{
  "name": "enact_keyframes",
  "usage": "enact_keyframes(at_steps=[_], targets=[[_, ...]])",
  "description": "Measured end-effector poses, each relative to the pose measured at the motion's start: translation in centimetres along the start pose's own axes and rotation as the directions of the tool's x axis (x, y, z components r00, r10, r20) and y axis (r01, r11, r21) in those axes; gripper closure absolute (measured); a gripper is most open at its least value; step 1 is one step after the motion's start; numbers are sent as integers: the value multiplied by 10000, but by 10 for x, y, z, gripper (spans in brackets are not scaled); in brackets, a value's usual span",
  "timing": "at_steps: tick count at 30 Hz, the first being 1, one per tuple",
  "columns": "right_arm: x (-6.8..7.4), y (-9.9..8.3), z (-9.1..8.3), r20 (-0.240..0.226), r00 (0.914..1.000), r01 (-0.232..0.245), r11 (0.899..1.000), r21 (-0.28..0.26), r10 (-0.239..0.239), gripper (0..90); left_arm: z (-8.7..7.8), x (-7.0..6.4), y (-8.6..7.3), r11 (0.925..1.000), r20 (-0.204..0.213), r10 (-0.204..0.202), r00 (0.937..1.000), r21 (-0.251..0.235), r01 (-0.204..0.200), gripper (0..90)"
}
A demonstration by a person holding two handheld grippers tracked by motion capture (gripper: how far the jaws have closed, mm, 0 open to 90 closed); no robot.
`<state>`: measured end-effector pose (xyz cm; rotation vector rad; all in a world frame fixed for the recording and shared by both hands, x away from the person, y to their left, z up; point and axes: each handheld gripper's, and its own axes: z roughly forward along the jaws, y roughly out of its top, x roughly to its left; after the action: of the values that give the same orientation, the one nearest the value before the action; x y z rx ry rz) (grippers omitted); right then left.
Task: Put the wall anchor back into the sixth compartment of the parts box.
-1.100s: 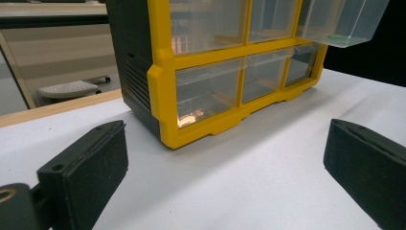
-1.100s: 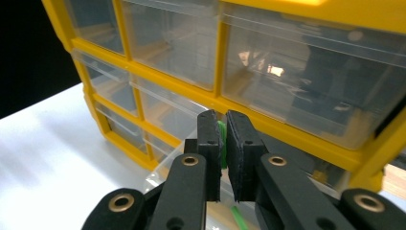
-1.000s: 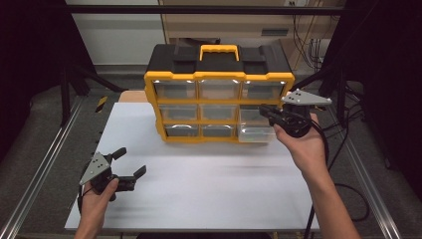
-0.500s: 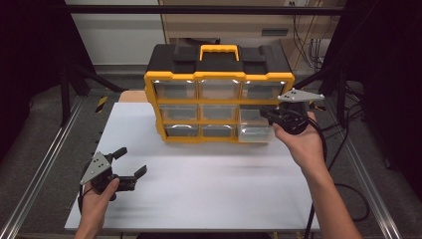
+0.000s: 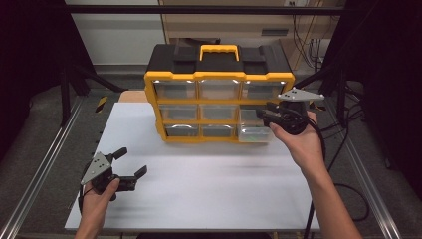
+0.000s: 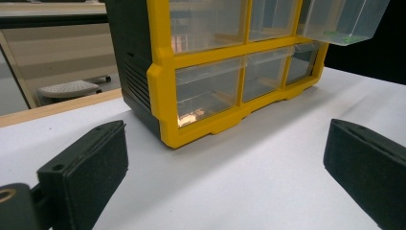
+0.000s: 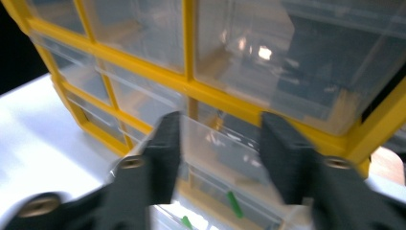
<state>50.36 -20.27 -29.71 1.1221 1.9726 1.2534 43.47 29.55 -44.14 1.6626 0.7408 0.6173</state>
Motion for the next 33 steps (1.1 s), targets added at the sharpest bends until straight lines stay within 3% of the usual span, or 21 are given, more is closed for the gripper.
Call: enact_keyframes(at_steps=[4,6,10,23,33], targets=[[1,1,-8,-308,9989,-386,9970,-667,366,250,0,0,0,10000,14,1,10000,7,-1,16],[3,1,-11,-253,9991,-373,9947,-955,351,165,-1,0,0,10000,2,-23,10000,-37,23,16],[7,-3,-17,-176,9995,-281,9920,-1235,261,72,-1,0,0,10000,-3,-44,10000,-39,44,16],[11,-28,-39,-234,9997,-108,9824,-1865,65,35,0,0,0,10000,11,-10,10000,1,10,14],[4,-49,-49,-18,9998,-190,9823,-1865,190,35,0,0,0,10000,-14,-5,10000,14,5,15]])
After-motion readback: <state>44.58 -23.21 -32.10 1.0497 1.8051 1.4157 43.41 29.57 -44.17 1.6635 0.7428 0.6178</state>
